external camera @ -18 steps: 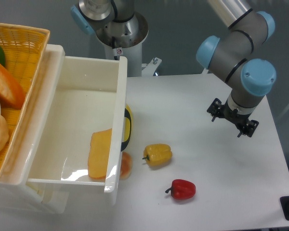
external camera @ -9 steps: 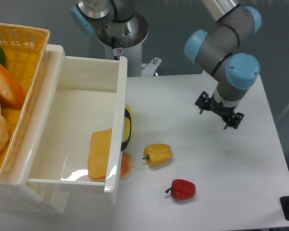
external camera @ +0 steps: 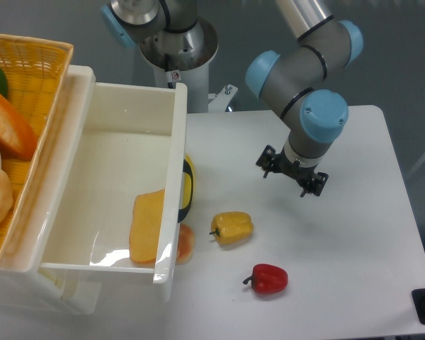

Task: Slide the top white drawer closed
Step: 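Lower the gripper and bring it against the drawer's front panel, then push the drawer front with the gripper, sliding the drawer into the unit, then withdraw the gripper away from the closed drawer front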

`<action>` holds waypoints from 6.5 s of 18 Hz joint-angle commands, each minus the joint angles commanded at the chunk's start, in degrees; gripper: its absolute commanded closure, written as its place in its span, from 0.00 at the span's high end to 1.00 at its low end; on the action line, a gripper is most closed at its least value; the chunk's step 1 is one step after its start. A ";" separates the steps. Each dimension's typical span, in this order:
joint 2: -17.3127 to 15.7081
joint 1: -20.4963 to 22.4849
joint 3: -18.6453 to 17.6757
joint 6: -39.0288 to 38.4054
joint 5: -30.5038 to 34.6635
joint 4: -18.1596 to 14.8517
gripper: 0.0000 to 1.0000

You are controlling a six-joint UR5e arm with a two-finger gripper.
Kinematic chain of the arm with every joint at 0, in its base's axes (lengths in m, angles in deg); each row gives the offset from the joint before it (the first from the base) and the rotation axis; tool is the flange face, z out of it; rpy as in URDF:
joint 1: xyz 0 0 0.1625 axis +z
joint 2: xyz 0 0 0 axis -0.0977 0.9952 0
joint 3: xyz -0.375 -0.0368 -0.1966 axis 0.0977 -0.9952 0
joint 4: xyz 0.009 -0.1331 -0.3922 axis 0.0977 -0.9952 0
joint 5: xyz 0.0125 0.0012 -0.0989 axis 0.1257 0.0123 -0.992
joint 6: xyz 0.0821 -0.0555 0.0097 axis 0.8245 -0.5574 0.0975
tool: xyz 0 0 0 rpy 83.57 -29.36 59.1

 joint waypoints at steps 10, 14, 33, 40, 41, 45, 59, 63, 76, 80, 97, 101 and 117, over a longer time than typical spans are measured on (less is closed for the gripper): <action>0.44 -4.40 2.99 -16.56 -3.61 0.00 0.99; 0.00 -3.88 3.00 -16.65 -7.29 -0.35 0.59; -4.57 -4.31 2.91 -15.68 -21.98 -13.62 0.00; -5.45 -5.46 2.91 -12.87 -24.35 -16.08 0.00; -5.45 -5.55 2.91 -12.69 -24.79 -16.08 0.00; -6.41 -5.55 2.82 -12.69 -25.32 -16.52 0.00; -7.38 -8.44 2.82 -12.87 -26.20 -17.58 0.00; -7.21 -10.20 2.73 -13.22 -26.20 -17.67 0.00; -6.94 -14.25 2.03 -13.31 -26.02 -17.49 0.00; -6.68 -15.83 2.64 -13.39 -26.20 -17.23 0.00; -6.77 -19.17 2.38 -13.48 -26.20 -17.40 0.02; -6.77 -20.05 2.38 -13.48 -26.29 -17.31 0.02; -6.86 -17.24 3.26 -12.87 -22.95 -16.79 0.26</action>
